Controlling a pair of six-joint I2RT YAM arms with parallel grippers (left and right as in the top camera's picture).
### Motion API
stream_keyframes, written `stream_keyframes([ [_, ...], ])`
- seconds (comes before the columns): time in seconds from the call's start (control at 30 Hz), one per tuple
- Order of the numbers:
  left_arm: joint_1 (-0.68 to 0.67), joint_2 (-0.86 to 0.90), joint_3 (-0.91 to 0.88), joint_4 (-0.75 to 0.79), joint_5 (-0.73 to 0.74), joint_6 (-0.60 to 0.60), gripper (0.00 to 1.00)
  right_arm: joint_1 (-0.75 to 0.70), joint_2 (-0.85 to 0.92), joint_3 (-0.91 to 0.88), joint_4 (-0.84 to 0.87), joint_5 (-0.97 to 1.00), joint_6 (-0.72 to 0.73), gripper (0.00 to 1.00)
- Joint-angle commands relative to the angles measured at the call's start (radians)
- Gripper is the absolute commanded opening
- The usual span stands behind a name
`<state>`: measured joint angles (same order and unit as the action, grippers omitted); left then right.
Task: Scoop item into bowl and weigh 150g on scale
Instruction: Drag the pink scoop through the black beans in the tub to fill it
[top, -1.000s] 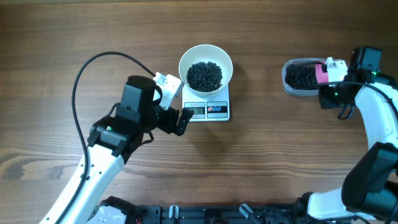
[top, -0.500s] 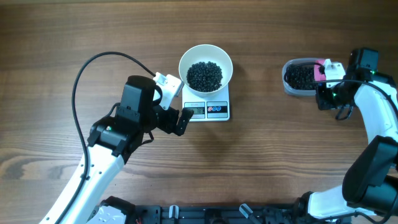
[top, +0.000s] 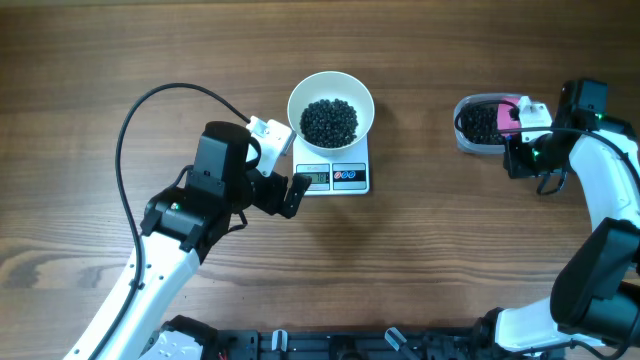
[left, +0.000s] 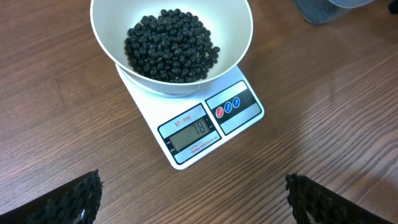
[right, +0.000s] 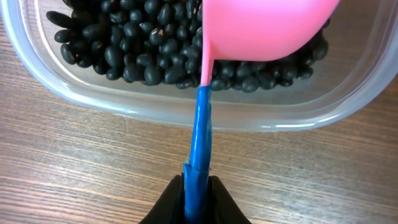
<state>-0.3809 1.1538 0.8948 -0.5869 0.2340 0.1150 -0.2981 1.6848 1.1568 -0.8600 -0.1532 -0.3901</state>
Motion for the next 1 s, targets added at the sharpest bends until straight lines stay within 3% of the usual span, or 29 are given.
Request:
stream_keyframes([
  [0.0,-0.003,0.008,-0.005,-0.001,0.008,0.011,1.0,0.007,-0.024,0.015,-0.024,-0.021,0.047,0.04],
  [0.4,-0.003,0.008,-0.005,0.0,0.009,0.011,1.0,0.007,-0.153,0.015,-0.025,-0.033,0.113,0.04],
  [0.8,-0.003,0.008,-0.005,0.0,0.009,0.011,1.0,0.007,-0.157,0.015,-0.027,-0.033,0.113,0.05],
  [0.97,-0.003,0.008,-0.005,-0.001,0.009,0.011,1.0,0.007,-0.157,0.015,-0.027,-0.033,0.113,0.1],
])
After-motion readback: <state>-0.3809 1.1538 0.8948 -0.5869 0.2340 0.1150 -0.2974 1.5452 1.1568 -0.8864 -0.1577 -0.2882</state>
